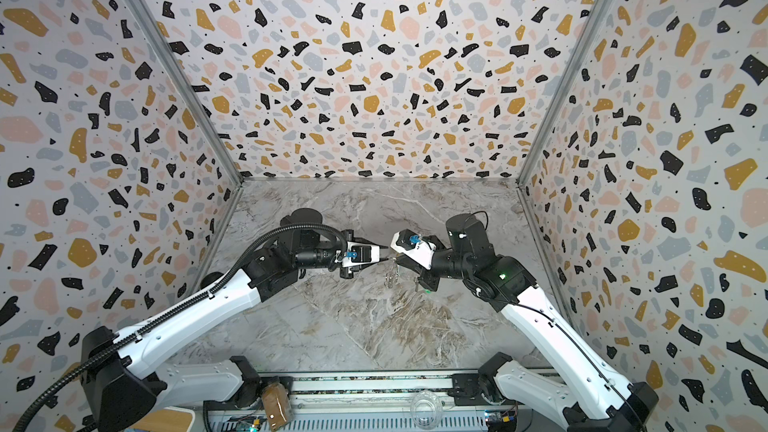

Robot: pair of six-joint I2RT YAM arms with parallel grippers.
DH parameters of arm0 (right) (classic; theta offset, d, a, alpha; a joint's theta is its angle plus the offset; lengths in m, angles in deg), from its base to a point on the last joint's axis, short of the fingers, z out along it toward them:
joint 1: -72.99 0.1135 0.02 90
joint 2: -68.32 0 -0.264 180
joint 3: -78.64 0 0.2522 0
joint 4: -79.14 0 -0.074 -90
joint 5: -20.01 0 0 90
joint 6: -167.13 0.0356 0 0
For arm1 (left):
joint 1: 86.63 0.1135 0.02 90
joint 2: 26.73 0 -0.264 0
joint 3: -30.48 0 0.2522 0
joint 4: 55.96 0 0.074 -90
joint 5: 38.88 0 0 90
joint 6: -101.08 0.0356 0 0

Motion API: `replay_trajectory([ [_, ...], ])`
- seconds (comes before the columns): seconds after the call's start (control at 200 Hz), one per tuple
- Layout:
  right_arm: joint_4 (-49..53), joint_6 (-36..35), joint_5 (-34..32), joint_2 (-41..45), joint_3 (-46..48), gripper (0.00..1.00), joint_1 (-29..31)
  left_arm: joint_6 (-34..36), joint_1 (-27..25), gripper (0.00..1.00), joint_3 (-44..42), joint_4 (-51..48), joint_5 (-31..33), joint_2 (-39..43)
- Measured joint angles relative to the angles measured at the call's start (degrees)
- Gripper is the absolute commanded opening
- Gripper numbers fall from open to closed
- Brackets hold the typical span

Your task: Remove the keys from the keyring

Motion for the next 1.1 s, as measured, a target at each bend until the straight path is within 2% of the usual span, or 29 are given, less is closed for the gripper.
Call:
replay_trajectory([
  [0.175, 0.5, 0.0, 0.2, -1.3, -0.6, 0.01, 0.0, 4.7, -4.4, 0.24, 0.3, -2.8, 8.7, 0.4],
  [0.29, 0.6, 0.0, 0.2, -1.7, -0.8, 0.01, 0.0, 6.3, -5.6, 0.19, 0.3, -3.0, 13.2, 0.7],
  [0.526, 0.7, 0.4, 0.4, -2.2, -0.8, 0.01, -0.1, 7.8, -7.9, 0.19, 0.3, -3.0, 20.3, 0.8],
  [0.826, 0.7, 0.9, 0.7, -2.2, -0.8, 0.01, -0.1, 8.2, -8.9, 0.19, 0.3, -2.9, 22.8, 0.8],
  [1.101, 0.7, 1.4, 1.1, -2.2, -0.8, 0.01, -0.1, 7.8, -9.6, 0.14, 0.3, -2.3, 22.9, 0.5],
])
